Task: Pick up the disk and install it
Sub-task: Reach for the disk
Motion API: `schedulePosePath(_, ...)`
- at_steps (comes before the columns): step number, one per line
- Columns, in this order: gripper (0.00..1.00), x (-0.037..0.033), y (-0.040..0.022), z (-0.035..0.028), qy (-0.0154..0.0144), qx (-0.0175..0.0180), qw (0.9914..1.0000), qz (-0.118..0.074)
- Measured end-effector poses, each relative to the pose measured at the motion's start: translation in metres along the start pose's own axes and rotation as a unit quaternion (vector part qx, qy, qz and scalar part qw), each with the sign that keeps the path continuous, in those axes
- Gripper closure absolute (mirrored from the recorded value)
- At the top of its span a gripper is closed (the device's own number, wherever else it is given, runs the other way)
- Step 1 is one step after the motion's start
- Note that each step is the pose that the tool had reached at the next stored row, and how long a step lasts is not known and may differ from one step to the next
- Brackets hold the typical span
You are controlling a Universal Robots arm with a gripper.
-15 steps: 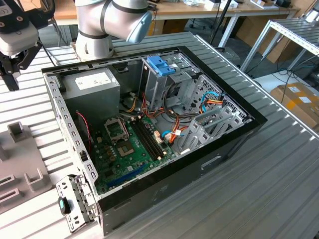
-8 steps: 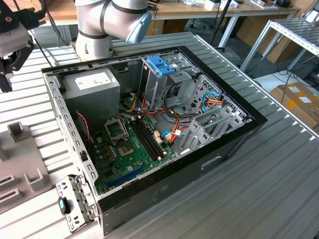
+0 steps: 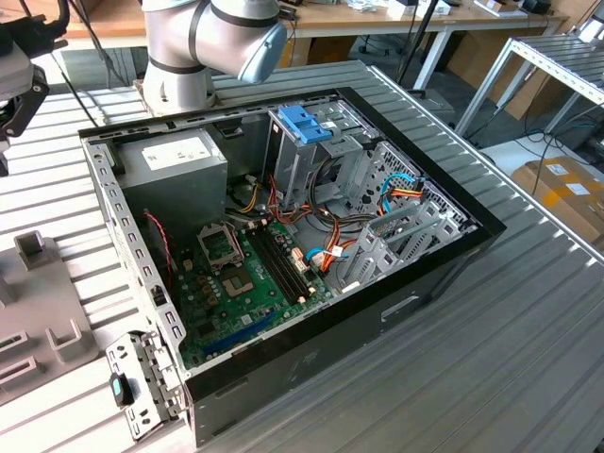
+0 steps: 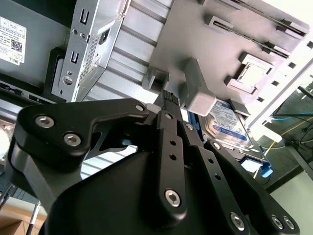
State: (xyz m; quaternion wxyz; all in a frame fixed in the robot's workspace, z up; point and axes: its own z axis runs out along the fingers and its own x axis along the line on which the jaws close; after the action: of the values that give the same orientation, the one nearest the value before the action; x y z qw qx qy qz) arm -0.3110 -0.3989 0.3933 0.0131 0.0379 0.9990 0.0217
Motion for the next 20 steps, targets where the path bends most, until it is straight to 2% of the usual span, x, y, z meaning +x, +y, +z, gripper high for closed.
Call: schedulePosePath(20, 0.89, 0.0169, -0.0013, -0.0005, 0.0000, 0.0000, 1.00000, 0.000)
